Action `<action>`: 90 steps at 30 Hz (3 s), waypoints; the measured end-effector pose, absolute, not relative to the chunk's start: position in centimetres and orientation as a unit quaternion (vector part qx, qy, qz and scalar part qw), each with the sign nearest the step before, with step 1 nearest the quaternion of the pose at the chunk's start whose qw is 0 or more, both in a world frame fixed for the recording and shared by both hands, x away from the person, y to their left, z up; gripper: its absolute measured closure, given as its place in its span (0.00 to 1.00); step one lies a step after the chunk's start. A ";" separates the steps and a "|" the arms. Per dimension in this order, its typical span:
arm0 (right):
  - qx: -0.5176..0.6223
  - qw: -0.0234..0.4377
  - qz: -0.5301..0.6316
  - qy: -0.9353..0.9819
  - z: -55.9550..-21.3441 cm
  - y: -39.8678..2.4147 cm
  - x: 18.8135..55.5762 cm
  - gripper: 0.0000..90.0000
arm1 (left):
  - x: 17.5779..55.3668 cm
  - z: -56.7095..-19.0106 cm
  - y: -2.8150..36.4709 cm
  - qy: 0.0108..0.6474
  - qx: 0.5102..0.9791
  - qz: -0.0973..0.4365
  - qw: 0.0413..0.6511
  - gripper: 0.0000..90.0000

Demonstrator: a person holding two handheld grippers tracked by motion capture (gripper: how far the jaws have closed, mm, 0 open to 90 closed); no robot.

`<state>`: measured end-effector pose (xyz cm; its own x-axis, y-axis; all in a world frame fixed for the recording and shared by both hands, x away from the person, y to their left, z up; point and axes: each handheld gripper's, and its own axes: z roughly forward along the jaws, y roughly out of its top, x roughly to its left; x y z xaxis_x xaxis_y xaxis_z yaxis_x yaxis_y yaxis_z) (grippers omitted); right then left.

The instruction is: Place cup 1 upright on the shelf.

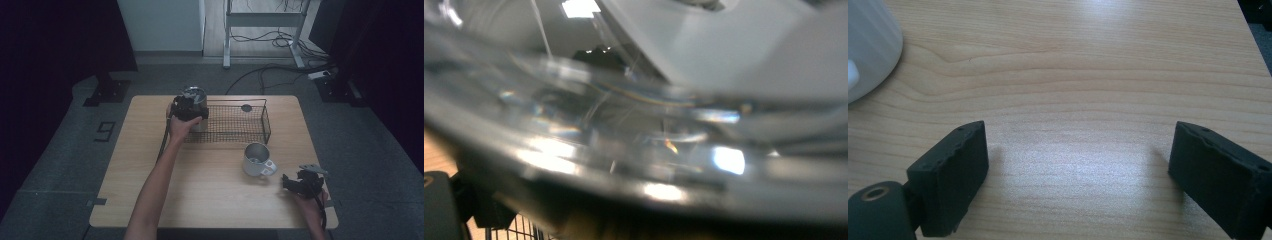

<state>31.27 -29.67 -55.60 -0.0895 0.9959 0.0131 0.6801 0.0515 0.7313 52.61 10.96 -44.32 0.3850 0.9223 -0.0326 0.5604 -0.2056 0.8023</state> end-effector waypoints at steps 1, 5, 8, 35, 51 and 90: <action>0.621 0.265 0.298 0.675 -55.6 -29.7 31.3 0.10 | 52.7 -44.5 10.9 0.502 0.740 0.235 0.381 0.04; 0.621 0.265 0.298 0.675 -55.6 -29.7 31.3 0.10 | 52.7 -44.9 10.7 0.503 0.741 0.236 0.378 0.04; 0.621 0.265 0.298 0.675 -55.6 -29.7 31.3 0.10 | 52.8 -45.1 10.7 0.503 0.742 0.235 0.376 0.04; 0.621 0.265 0.299 0.675 -55.6 -29.7 31.3 0.10 | 52.8 -47.1 10.7 0.509 0.751 0.226 0.355 0.04; 0.621 0.265 0.298 0.675 -55.6 -29.7 31.3 0.10 | 51.9 -46.9 11.0 0.500 0.749 0.231 0.368 0.00; 0.621 0.265 0.299 0.674 -55.6 -29.7 31.3 0.10 | 45.4 -45.4 14.5 0.485 0.735 0.248 0.403 0.06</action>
